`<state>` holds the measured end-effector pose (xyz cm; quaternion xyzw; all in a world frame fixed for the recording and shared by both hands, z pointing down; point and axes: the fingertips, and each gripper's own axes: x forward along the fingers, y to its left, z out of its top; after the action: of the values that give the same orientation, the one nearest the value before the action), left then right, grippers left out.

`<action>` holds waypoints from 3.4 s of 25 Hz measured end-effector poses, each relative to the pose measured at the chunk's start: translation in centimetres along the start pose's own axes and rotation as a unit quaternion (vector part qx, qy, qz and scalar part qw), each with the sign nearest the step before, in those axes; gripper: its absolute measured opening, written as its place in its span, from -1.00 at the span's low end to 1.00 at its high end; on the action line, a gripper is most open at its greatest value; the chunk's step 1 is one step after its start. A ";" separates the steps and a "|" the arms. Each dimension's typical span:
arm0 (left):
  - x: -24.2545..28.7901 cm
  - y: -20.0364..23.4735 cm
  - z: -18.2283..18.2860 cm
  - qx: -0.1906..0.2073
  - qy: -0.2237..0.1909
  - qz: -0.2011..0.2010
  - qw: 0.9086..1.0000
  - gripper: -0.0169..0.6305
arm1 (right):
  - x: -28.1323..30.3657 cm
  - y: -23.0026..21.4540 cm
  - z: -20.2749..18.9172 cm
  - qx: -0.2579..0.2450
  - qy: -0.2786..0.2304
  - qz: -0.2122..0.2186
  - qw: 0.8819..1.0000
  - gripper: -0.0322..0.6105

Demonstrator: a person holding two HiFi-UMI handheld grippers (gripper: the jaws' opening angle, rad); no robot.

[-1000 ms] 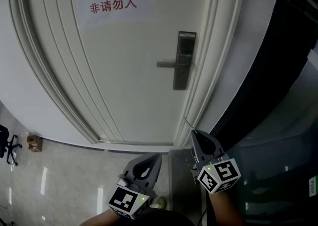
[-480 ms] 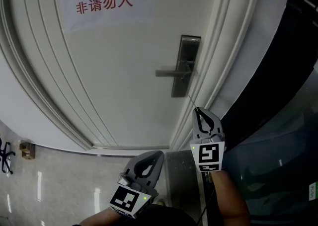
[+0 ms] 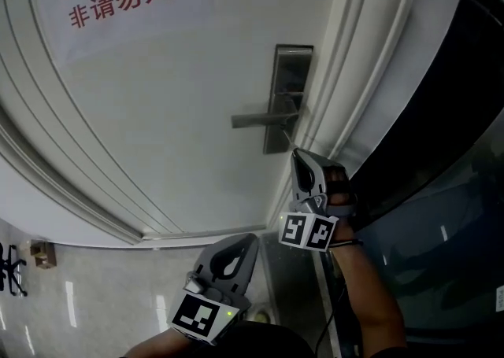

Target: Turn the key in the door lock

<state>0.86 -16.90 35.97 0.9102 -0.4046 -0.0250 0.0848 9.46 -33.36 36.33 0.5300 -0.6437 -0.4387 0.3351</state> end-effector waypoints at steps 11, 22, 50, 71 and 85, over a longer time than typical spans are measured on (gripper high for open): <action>1.6 1.8 -0.7 -0.009 0.011 0.001 1.000 -0.93 | 2.2 1.2 -1.5 -0.032 0.017 0.009 0.999 -0.83; 1.8 2.5 -0.8 -0.014 0.012 0.005 1.000 -0.93 | 3.3 1.5 -1.7 -0.069 0.030 0.005 0.997 -0.84; 1.4 3.1 -0.9 -0.023 0.008 0.002 1.000 -0.93 | 4.5 1.9 0.0 -0.158 0.099 0.018 0.982 -0.83; 0.1 4.9 -1.2 -0.032 0.007 0.018 0.999 -0.93 | 7.2 2.2 -0.8 -0.225 0.025 0.023 0.974 -0.83; -0.1 3.0 -0.8 -0.028 -0.001 0.008 1.000 -0.93 | 6.5 2.5 -0.8 -0.190 0.027 0.034 0.981 -0.83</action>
<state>-1.31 -18.67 37.28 0.9043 -0.4109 -0.0363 0.1099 7.83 -39.77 38.75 0.4462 -0.5565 -0.5270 0.4620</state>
